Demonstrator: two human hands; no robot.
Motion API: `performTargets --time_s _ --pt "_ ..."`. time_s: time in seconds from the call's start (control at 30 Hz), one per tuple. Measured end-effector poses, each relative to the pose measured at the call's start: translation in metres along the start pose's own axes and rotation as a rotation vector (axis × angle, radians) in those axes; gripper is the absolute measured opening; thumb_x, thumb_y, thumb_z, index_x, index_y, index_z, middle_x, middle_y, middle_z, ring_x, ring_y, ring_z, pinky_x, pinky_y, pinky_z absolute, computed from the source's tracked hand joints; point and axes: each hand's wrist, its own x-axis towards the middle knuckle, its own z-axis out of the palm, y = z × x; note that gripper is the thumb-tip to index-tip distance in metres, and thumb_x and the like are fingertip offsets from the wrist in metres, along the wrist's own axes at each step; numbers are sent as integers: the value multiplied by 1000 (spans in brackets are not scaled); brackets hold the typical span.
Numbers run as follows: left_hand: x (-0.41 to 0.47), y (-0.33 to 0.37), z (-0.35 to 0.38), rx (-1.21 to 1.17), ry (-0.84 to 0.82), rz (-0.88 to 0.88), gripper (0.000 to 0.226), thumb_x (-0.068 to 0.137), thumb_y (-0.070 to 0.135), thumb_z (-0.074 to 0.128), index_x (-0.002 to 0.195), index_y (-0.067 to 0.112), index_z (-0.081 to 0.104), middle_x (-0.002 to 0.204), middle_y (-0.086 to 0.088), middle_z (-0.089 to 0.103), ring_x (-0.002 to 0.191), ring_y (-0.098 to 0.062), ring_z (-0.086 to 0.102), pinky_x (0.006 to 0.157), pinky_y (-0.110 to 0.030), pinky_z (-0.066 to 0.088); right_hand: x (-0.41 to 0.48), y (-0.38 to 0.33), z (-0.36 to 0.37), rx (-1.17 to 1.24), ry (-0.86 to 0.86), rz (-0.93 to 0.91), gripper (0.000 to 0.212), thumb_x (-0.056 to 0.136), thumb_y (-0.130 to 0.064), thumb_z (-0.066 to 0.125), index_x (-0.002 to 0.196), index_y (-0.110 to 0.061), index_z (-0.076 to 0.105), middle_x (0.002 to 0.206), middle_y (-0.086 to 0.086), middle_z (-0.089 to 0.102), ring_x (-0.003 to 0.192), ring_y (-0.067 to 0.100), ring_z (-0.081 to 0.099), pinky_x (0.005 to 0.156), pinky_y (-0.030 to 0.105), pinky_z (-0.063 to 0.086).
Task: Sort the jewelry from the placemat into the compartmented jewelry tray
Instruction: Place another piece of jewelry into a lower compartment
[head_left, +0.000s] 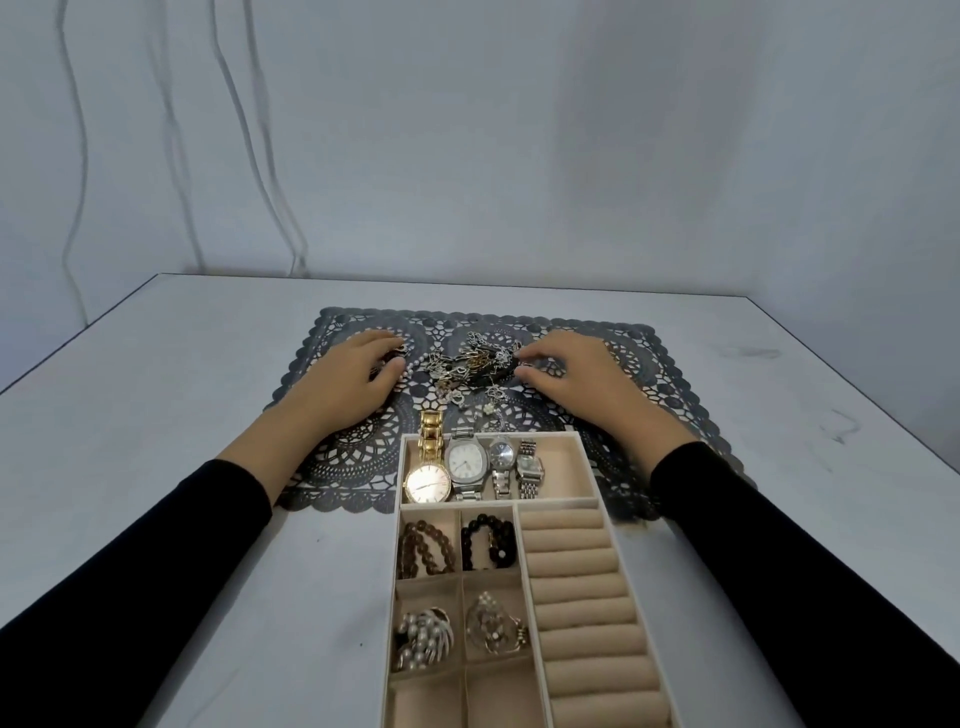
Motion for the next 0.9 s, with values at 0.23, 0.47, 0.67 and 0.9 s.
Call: performTargets --time_s 0.23,0.47,0.67,0.9 --pt "0 0 3 2 1 32 40 103 32 41 138 17 55 146 0 47 133 -17 44 109 -33 33 9 -10 7 47 -103 -57 15 85 -34 70 94 -22 74 97 -4 64 90 9 57 77 20 42" --pt "-3 0 0 -56 63 67 30 101 26 50 123 17 67 132 1 59 119 -15 54 96 -23 35 10 -10 6 2 -141 -55 16 84 -35 70 89 -21 72 94 -5 63 88 8 57 70 12 39" --pt "-2 3 -1 -37 91 34 31 101 28 49 125 15 64 130 -2 58 118 -19 54 94 -27 37 10 -5 5 5 -134 6 23 86 -42 66 92 -21 75 93 -6 65 90 10 58 80 27 47" --pt "7 0 -2 -55 99 10 29 99 27 53 118 13 69 125 -6 62 115 -21 56 94 -30 39 11 -11 4 33 -170 18 22 81 -41 72 94 -24 75 95 -7 64 90 7 58 79 22 47"
